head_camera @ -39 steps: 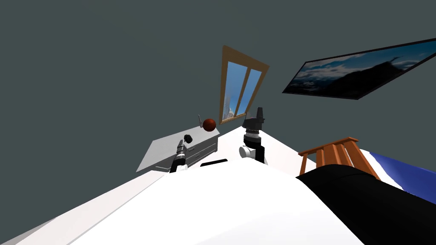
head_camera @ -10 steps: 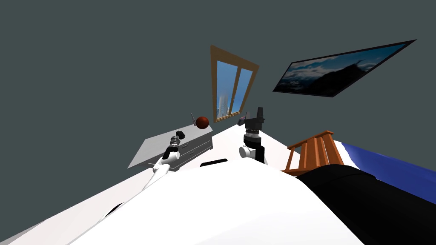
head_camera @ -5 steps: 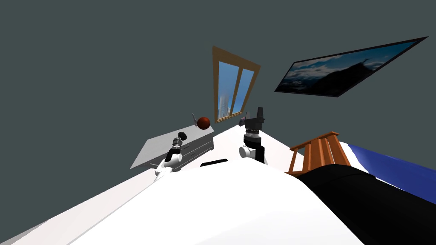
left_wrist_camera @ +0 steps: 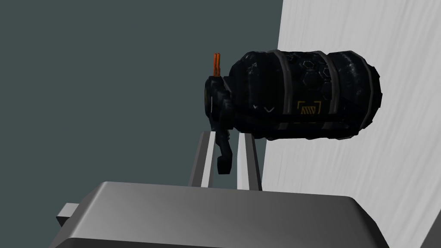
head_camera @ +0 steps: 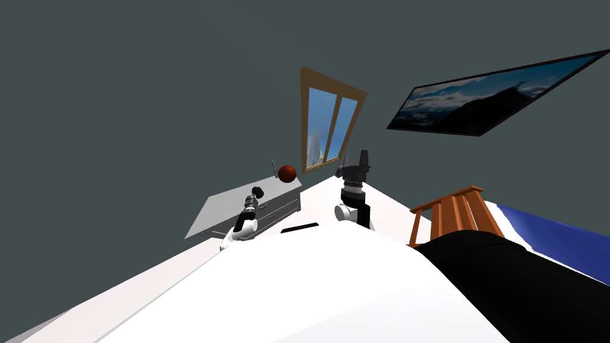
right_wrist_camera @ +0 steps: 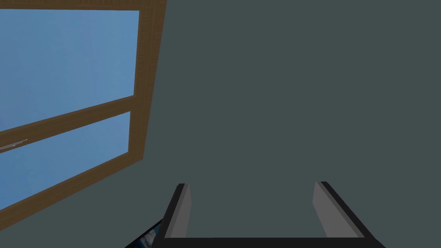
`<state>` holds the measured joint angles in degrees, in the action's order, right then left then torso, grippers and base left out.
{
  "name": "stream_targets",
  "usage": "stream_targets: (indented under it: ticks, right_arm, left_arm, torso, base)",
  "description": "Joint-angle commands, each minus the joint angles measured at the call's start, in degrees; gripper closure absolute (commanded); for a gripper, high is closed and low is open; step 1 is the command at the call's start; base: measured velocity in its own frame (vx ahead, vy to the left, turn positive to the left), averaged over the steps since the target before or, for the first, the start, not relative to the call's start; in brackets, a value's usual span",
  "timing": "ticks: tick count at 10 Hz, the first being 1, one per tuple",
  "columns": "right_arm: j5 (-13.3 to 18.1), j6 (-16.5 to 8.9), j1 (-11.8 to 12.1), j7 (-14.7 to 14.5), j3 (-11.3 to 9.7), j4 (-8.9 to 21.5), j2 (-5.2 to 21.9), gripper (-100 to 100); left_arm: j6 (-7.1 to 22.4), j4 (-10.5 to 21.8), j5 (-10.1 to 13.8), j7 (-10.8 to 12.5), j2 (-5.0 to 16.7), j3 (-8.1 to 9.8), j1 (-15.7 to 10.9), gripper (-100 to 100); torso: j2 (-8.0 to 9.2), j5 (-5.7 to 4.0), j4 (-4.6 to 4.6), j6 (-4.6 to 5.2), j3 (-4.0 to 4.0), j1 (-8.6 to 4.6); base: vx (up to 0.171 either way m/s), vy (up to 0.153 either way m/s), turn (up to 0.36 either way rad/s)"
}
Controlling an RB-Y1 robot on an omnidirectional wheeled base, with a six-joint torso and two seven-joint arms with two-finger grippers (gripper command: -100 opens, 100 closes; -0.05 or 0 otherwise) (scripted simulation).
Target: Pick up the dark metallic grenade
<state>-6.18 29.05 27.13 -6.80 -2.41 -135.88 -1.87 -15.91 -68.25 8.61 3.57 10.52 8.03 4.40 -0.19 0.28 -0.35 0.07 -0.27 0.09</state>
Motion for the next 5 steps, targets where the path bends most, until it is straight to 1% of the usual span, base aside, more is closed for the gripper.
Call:
stream_targets:
  ticks: [1,2,3,4,5]
  right_arm:
    - [0.0,0.0,0.0,0.0,0.0,0.0,0.0,0]
    - [0.0,0.0,0.0,0.0,0.0,0.0,0.0,0]
    - [0.0,0.0,0.0,0.0,0.0,0.0,0.0,0]
    - [0.0,0.0,0.0,0.0,0.0,0.0,0.0,0]
    - [0.0,0.0,0.0,0.0,0.0,0.0,0.0,0]
  left_arm:
    - [0.7,-2.9,-1.2,-0.5,-2.0,-0.35,2.9,100]
    - [0.7,-4.0,-1.2,-0.5,-2.0,-0.35,3.0,100]
    - [1.1,-6.2,-2.4,-0.9,-4.0,-0.69,5.5,100]
    - [1.1,-7.3,-2.4,-0.9,-4.0,-0.69,5.7,100]
    - [1.5,-9.1,-3.5,-1.4,-5.9,-1.03,8.0,100]
  torso:
    - [0.0,0.0,0.0,0.0,0.0,0.0]
    - [-0.02,0.06,-0.08,-0.03,-0.04,0.01]
    - [-0.03,0.05,-0.06,-0.01,-0.05,0.02]
    - [-0.05,0.06,-0.08,-0.03,-0.06,0.09]
    - [-0.05,0.04,-0.05,-0.02,-0.05,0.08]
  base:
    - [0.037,0.029,0.02]
    - [0.036,0.032,0.018]
    - [0.044,0.052,0.029]
    - [0.04,0.047,0.01]
    - [0.049,0.054,0.023]
